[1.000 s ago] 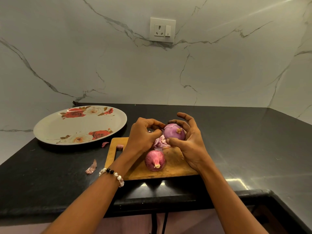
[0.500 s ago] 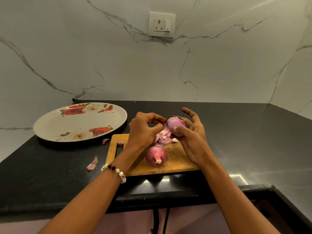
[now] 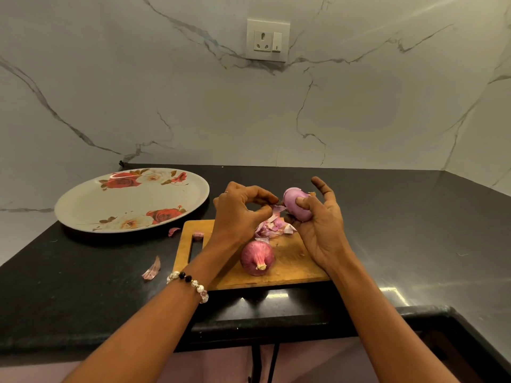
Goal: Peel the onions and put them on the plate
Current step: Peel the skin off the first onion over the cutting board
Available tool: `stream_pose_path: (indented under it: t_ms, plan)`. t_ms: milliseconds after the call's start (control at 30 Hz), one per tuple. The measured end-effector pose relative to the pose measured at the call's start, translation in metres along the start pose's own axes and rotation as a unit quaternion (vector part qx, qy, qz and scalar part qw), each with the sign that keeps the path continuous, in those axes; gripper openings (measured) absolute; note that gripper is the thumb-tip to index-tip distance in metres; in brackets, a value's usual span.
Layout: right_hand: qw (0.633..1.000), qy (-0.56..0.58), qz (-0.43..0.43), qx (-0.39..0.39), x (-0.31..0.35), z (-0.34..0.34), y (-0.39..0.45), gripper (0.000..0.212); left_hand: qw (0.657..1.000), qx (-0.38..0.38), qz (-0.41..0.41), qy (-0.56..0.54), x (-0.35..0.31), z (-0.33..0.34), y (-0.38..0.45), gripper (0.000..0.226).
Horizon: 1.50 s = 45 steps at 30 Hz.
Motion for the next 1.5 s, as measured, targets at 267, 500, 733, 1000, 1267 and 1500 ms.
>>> stream_pose_path:
  t_ms: [267, 500, 733, 1000, 1267, 1500]
  plan:
    - [0.998, -0.005, -0.004, -0.055, 0.001, -0.013, 0.002, 0.048, 0.999, -0.023, -0.036, -0.021, 0.000, -0.005, -0.003, 0.009]
    - [0.993, -0.115, -0.034, 0.003, -0.002, -0.007, -0.002, 0.071, 0.999, -0.017, -0.043, 0.012, 0.011, -0.001, -0.004, 0.017]
    - [0.953, -0.290, -0.076, 0.039, -0.002, 0.005, -0.009, 0.092, 0.999, -0.001, -0.048, -0.014, 0.005, 0.002, -0.003, 0.027]
    - [0.928, -0.354, -0.100, 0.060, 0.000, 0.014, -0.012, 0.097, 0.998, 0.051, -0.036, 0.021, 0.002, 0.005, -0.002, 0.027]
    - [0.897, -0.408, -0.156, 0.074, 0.001, 0.021, -0.016, 0.103, 0.998, 0.045, -0.014, 0.045, -0.001, 0.002, -0.003, 0.021]
    - [0.876, -0.427, -0.216, 0.053, 0.005, 0.024, -0.018, 0.102, 0.997, 0.073, -0.016, 0.027, -0.002, 0.006, -0.003, 0.027]
Point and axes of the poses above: each hand's wrist, its own y-axis towards the middle knuckle, its own z-axis out of the palm, x = y × z, the point moved 7 cm from there along y, towards the middle knuckle, and after that the axes turned 8 degrees about z, right-handed, at the moved point
